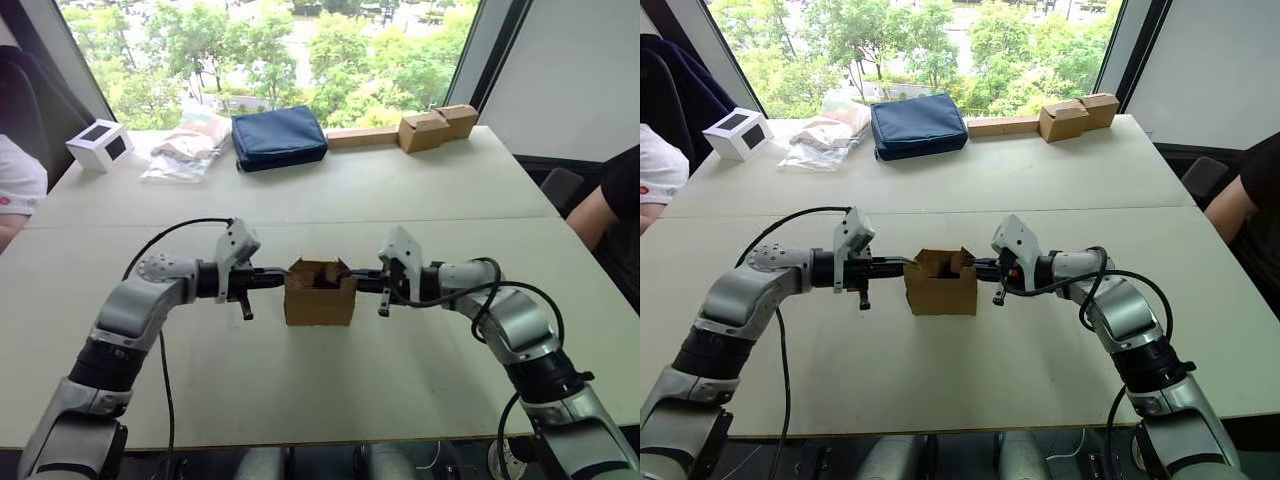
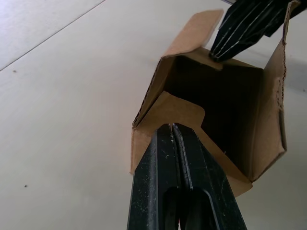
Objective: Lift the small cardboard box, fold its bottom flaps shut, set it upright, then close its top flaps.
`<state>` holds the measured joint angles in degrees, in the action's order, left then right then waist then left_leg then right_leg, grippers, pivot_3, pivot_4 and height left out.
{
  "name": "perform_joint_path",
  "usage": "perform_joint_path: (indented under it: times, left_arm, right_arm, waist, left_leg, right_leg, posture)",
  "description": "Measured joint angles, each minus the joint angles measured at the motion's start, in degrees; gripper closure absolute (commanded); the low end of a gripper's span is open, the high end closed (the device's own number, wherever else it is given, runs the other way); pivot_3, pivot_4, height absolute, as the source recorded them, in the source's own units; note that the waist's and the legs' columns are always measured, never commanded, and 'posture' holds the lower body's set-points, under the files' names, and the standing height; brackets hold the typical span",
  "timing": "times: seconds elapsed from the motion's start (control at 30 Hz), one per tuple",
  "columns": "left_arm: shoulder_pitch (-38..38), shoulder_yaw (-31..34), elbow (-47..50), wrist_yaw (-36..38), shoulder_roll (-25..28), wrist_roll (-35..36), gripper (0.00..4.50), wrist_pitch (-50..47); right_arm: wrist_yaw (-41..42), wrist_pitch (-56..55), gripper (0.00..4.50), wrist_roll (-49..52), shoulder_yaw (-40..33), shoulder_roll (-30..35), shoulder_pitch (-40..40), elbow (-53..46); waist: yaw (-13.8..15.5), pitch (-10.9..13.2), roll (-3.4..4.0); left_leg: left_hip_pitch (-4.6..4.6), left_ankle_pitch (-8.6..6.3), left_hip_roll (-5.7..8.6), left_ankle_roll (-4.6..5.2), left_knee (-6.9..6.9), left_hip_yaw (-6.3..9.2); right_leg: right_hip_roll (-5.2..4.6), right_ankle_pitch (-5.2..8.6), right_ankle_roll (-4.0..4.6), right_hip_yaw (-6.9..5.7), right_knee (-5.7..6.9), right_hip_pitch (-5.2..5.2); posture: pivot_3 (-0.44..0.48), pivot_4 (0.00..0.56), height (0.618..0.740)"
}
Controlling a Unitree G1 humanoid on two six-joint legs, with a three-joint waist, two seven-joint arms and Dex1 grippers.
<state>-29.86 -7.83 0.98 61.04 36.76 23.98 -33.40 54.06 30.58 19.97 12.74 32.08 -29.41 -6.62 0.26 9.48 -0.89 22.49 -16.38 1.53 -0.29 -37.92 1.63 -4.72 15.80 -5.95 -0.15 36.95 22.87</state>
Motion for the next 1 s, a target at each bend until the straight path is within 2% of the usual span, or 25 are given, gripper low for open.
perform_joint_path:
  times: [0.43,0.6,0.7,0.77,0.87,1.0]
  left_arm:
    - [-0.54,0.17,-0.99,-0.19,-1.27,-1.67,4.49,1.40]
    - [-3.67,6.04,-3.52,-1.25,-1.23,2.57,4.49,-2.13]
    - [-6.28,9.74,-6.58,-2.08,-0.47,2.83,4.49,-0.84]
    - [-7.13,9.81,-8.74,-1.92,-0.36,2.37,4.49,0.28]
    - [-9.00,8.07,-17.53,0.46,-0.55,-0.73,4.49,4.43]
    - [-13.42,6.33,-33.85,3.60,-5.53,-3.21,4.49,9.27]
  right_arm:
    - [0.51,-0.61,4.50,-1.24,-0.24,-1.17,-0.83,1.25]
    - [0.95,3.05,4.50,3.05,-6.93,1.65,-2.28,-1.04]
    - [0.27,6.16,4.50,6.01,-10.89,3.04,-2.44,-4.63]
    - [0.06,7.49,4.50,6.86,-11.42,3.77,-1.88,-6.76]
    - [-0.79,11.71,4.50,9.78,-11.49,5.15,1.14,-13.06]
    - [-2.93,17.86,4.50,15.27,-11.75,5.57,1.89,-22.58]
  waist:
    - [0.04,0.00,0.00]
    - [0.10,0.02,-0.01]
    - [0.06,0.02,-0.01]
    - [0.02,0.02,0.00]
    - [0.05,0.02,0.00]
    - [0.43,0.03,-0.03]
  left_leg:
    - [0.00,0.00,0.00,0.00,0.00,0.00]
    - [0.03,0.00,0.00,0.00,-0.01,0.02]
    - [0.02,0.00,-0.01,0.01,0.00,0.02]
    - [0.02,0.00,-0.01,0.01,0.00,0.02]
    - [0.02,0.00,-0.01,0.01,0.01,0.01]
    - [0.05,0.00,0.01,0.02,-0.04,0.01]
  right_leg:
    - [0.00,0.00,0.00,0.00,0.01,0.00]
    - [0.00,0.00,-0.01,-0.01,0.01,0.03]
    - [0.01,0.00,-0.01,-0.01,0.01,0.03]
    - [0.01,0.00,-0.01,-0.01,0.02,0.04]
    - [0.03,0.00,-0.01,-0.02,0.01,0.04]
    - [0.02,0.00,-0.01,-0.05,0.02,0.03]
  posture:
    - [0.000,0.150,0.737]
    - [0.000,0.150,0.737]
    - [0.000,0.150,0.737]
    - [0.000,0.150,0.737]
    - [0.000,0.150,0.737]
    - [0.000,0.150,0.737]
